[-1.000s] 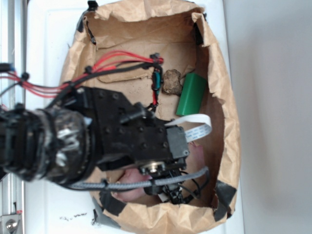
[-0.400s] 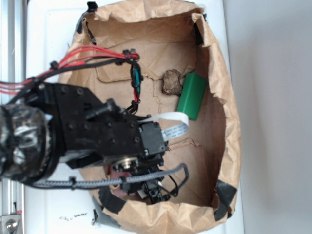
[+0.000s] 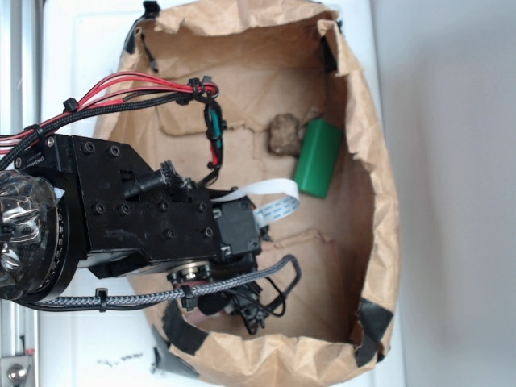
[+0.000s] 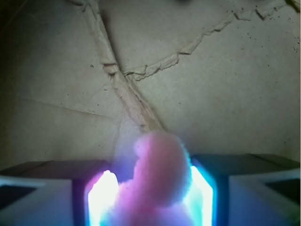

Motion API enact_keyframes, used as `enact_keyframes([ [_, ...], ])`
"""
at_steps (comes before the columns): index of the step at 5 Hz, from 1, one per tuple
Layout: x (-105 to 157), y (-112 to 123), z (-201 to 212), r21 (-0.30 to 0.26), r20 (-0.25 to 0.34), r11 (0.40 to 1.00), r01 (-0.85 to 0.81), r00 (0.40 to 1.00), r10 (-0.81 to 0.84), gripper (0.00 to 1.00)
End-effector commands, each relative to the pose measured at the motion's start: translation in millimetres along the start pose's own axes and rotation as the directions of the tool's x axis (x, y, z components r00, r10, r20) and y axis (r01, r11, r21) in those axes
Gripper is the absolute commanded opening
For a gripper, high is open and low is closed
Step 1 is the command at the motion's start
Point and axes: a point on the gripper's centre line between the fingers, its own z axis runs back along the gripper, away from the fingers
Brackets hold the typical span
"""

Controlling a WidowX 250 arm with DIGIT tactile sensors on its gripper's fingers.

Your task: Grab the pink bunny.

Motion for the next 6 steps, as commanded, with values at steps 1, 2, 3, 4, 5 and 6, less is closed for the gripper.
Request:
enact_keyframes([
  [1, 19.0, 4.1, 16.7, -0.067, 0.065, 0.984, 0.164, 0.985, -0.159, 0.0],
  [2, 34.7, 16.1, 31.8, -0.074, 0.091, 0.972, 0.223, 0.972, -0.216, 0.0],
  [3, 47.9, 18.5, 48.1, -0.026, 0.099, 0.959, 0.282, 0.955, -0.279, 0.0],
  [4, 54.1, 18.7, 69.5, 0.098, 0.117, 0.944, 0.316, 0.938, -0.326, 0.0],
  [5, 60.3, 17.2, 90.6, 0.186, 0.202, 0.938, 0.294, 0.922, -0.329, 0.0],
  [6, 65.6, 14.4, 108.3, 0.245, 0.26, 0.922, 0.299, 0.896, -0.359, 0.0],
])
